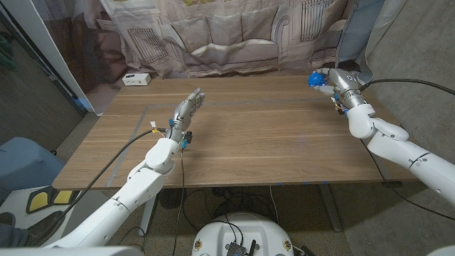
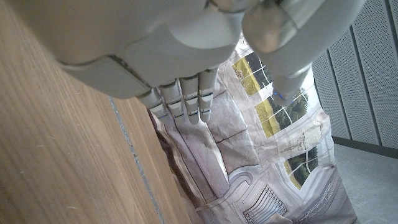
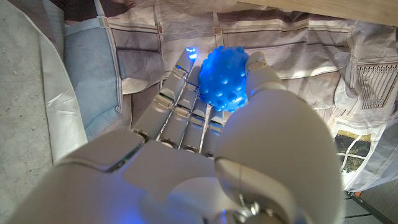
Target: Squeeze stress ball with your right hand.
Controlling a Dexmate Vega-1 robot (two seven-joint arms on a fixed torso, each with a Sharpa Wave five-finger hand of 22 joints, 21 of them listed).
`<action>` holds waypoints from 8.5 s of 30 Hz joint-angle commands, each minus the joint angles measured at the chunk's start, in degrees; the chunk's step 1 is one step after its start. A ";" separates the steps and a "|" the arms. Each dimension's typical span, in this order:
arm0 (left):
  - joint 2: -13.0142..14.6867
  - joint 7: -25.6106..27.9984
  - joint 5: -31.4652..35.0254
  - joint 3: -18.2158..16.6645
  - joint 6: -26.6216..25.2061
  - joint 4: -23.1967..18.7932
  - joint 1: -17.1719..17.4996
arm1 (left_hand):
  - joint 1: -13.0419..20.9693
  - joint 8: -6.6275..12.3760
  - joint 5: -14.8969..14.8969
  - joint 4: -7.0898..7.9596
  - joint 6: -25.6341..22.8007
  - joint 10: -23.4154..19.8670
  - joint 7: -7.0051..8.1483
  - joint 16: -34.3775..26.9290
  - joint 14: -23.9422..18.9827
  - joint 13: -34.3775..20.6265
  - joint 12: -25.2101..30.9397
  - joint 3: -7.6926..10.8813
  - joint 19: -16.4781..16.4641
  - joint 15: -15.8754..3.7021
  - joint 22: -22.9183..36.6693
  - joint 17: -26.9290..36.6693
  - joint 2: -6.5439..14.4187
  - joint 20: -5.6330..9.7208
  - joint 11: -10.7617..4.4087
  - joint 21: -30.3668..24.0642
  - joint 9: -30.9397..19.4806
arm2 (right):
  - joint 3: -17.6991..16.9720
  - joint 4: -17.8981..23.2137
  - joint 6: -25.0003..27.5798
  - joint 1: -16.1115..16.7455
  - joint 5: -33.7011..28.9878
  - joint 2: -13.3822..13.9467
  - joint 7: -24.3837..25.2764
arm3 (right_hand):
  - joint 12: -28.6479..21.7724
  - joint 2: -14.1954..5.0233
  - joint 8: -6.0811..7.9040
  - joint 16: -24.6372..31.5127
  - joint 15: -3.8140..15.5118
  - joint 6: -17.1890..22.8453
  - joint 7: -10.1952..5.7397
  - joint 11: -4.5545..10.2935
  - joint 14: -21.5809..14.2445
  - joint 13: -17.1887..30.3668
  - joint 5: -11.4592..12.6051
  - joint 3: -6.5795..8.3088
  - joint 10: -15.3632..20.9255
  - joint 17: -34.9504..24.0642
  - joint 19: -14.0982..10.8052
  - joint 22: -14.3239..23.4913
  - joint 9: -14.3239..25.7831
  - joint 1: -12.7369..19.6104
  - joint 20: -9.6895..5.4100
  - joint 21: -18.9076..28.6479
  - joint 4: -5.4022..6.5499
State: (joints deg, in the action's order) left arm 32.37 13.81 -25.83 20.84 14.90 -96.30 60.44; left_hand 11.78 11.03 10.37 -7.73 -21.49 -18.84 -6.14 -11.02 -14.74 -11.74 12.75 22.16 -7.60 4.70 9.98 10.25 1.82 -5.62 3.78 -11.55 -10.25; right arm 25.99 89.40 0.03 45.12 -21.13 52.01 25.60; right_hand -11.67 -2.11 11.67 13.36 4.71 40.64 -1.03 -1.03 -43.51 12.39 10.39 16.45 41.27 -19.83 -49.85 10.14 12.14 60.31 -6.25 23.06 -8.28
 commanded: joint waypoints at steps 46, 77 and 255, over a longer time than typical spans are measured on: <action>0.44 -1.60 -0.08 0.05 0.96 -0.08 0.15 | 0.26 -0.08 -0.18 -0.06 -0.48 -0.38 0.11 0.07 -0.21 -0.12 -0.14 0.54 -0.55 -0.07 0.27 0.14 0.44 -0.05 0.10 0.13 -0.18 | 6.94 -3.37 7.97 -9.08 -3.98 0.05 -14.04 | -0.61 -0.61 0.64 1.39 2.42 1.96 0.02 -0.47 -1.41 0.19 0.30 -0.35 1.67 -0.89 -1.14 0.05 -0.06 -1.23 0.31 -0.26 0.16; 1.03 -0.89 0.38 -0.34 0.45 -1.56 0.97 | 0.59 -0.05 -0.22 -0.21 -0.63 -0.60 -0.18 0.03 -0.48 -0.13 -0.10 0.67 -0.99 -0.07 0.25 0.12 0.43 0.51 0.74 0.03 -0.19 | 11.88 -8.29 9.42 -14.33 -7.19 -2.46 -17.23 | -0.56 -0.64 0.51 1.20 2.50 1.95 -0.08 -0.19 -1.65 0.15 0.35 -0.27 1.78 -0.63 -1.25 0.06 -0.12 -1.43 0.28 -0.48 0.10; -0.59 -1.89 -0.08 -0.37 2.71 2.90 -1.76 | 0.84 -0.05 -0.25 -0.06 -1.13 -0.92 -0.18 0.08 -0.73 -0.13 -0.18 0.78 -0.97 0.00 0.27 0.14 0.44 0.41 0.35 0.21 -0.20 | 20.40 -19.16 17.34 -20.55 -5.84 -7.28 -19.07 | 0.60 2.89 -0.69 -2.64 -5.91 -23.70 0.09 -3.49 33.74 -0.52 2.20 -5.19 -26.39 4.36 27.00 -0.33 -0.30 -21.22 5.95 -13.13 4.14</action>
State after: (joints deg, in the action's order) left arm 32.03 12.30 -25.94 20.14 17.54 -94.11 59.33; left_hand 12.08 11.03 10.15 -7.83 -22.00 -19.35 -6.23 -11.02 -14.73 -11.74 12.75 22.55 -8.39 4.70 9.98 10.25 2.12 -5.43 4.30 -11.55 -10.25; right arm 50.83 67.88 20.91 20.37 -31.38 43.53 -0.76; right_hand -10.53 1.19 10.56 10.42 -1.01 16.65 -1.44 -3.82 -10.30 11.70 12.14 11.08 14.33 -15.42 -24.11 9.87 11.71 39.94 -0.25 9.91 -4.81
